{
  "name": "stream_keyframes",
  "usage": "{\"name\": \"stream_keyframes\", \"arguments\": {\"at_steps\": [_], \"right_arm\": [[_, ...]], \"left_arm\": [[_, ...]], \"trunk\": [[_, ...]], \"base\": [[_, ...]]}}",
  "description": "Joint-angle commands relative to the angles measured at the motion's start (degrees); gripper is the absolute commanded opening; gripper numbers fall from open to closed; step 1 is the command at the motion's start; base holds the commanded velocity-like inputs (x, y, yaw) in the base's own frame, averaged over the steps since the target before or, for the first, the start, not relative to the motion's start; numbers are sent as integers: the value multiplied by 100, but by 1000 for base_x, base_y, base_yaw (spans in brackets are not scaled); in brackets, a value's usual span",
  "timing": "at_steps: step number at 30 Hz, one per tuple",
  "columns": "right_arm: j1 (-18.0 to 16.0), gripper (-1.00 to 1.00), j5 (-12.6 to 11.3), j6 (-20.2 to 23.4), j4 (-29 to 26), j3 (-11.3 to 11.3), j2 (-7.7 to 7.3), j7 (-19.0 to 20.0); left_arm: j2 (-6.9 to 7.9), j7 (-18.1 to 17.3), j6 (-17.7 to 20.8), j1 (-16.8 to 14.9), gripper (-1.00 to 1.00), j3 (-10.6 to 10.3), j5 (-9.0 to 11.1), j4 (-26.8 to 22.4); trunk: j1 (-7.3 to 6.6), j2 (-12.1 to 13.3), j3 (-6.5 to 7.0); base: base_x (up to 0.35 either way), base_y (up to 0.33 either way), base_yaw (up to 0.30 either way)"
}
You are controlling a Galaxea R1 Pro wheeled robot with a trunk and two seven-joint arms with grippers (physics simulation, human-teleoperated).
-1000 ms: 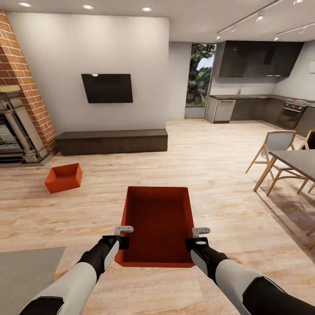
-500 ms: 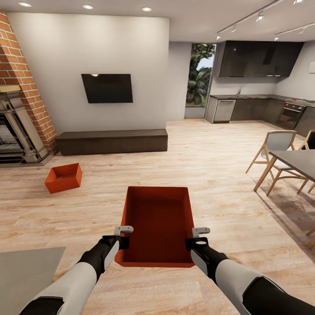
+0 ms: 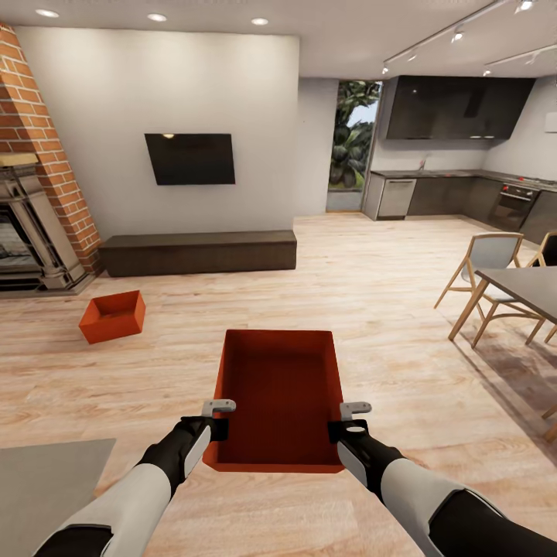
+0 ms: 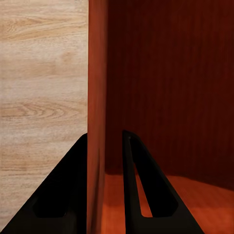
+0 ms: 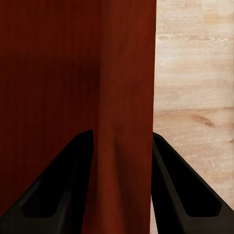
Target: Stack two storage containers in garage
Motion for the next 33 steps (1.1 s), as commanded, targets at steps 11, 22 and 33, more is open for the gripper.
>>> {"name": "stream_keyframes", "arguments": {"at_steps": [11, 22, 33], "right_arm": [[-4, -100, -49, 48, -40, 39, 15, -40], [-4, -100, -49, 48, -39, 39, 6, -40], [-4, -100, -49, 48, -38, 39, 9, -40]], "left_arm": [[-7, 45, 31, -2, -100, 9, 18, -9], [-7, 45, 31, -2, -100, 9, 18, -9], [-7, 45, 31, -2, -100, 9, 18, -9]], "trunk": [[4, -12, 88], [4, -12, 172], [4, -12, 182]], "base": [[0, 0, 0], [0, 0, 0], [0, 0, 0]]}}
